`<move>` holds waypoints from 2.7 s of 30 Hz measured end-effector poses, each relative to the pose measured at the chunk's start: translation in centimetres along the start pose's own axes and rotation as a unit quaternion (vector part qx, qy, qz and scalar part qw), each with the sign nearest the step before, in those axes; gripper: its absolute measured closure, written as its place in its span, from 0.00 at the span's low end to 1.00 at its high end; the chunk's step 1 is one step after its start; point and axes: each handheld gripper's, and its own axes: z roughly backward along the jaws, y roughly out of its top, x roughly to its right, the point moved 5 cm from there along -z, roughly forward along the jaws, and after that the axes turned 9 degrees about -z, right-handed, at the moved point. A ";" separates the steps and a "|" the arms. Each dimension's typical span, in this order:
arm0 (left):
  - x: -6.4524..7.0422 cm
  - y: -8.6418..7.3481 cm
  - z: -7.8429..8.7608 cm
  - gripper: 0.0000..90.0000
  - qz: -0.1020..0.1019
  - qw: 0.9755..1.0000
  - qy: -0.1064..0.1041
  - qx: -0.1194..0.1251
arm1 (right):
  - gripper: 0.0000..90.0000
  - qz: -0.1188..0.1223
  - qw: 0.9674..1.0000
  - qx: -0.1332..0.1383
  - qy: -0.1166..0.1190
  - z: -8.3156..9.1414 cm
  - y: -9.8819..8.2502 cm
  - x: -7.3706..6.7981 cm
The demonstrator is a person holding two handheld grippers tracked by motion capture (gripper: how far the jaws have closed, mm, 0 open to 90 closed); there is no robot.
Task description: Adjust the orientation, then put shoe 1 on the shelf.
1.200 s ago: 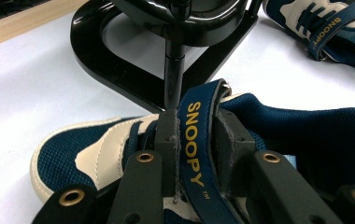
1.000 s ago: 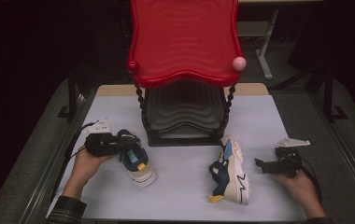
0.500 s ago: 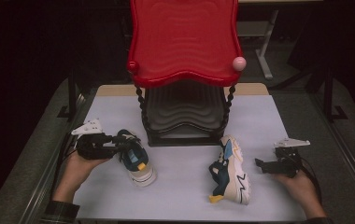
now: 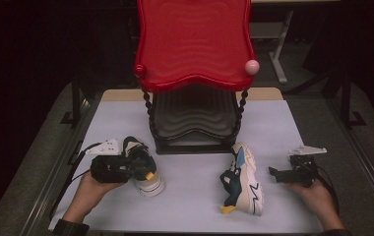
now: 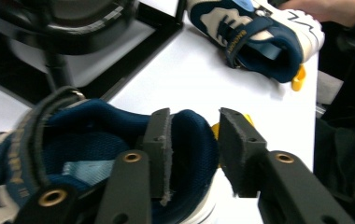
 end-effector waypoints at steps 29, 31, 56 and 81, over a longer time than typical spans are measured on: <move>-0.1 -2.2 6.2 0.84 0.027 1.000 -0.009 -0.004 | 0.05 0.000 1.000 0.000 0.000 0.0 0.0 0.0; -0.3 -1.9 6.3 0.83 0.026 1.000 -0.011 0.001 | 0.05 0.000 1.000 0.000 0.000 0.0 0.0 0.0; -7.2 -2.5 2.9 0.61 0.015 0.997 0.059 -0.054 | 0.05 0.000 1.000 0.000 0.000 0.0 0.0 0.0; -7.5 -3.3 3.4 0.81 0.012 1.000 0.023 0.000 | 0.05 0.000 1.000 0.000 0.000 0.0 0.0 0.0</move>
